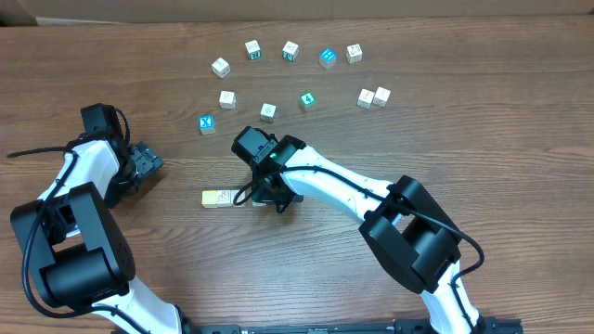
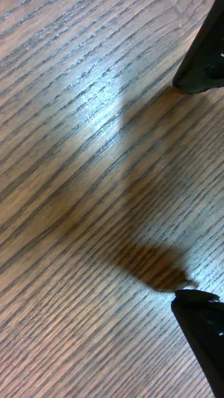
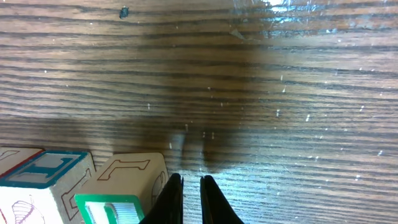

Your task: Form a horizontal line

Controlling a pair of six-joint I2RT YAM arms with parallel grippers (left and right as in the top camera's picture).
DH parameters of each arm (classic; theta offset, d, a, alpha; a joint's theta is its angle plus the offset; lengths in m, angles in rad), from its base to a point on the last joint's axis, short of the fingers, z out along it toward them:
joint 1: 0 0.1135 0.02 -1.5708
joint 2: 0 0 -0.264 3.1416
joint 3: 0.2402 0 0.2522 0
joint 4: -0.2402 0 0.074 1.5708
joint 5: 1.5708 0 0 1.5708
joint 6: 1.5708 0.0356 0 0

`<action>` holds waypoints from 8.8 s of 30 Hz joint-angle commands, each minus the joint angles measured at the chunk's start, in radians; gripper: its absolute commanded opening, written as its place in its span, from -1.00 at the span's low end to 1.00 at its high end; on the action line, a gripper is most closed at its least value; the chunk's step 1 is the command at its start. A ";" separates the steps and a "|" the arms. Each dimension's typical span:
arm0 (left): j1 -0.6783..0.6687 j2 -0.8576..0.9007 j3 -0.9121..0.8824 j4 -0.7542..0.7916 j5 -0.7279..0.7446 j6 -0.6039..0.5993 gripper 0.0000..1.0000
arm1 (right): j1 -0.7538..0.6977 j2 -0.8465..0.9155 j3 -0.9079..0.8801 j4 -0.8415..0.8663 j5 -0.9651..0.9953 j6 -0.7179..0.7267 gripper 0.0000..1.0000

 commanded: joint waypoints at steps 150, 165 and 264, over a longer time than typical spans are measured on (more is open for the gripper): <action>-0.008 0.018 -0.006 -0.006 -0.006 -0.002 0.99 | -0.352 -0.028 -0.010 0.082 0.464 0.074 1.00; -0.008 0.018 -0.006 -0.006 -0.006 -0.002 0.99 | -0.352 -0.028 -0.010 0.082 0.464 0.075 1.00; -0.110 -0.389 -0.007 0.017 -0.058 0.159 0.99 | -0.352 -0.028 -0.010 0.082 0.464 0.074 1.00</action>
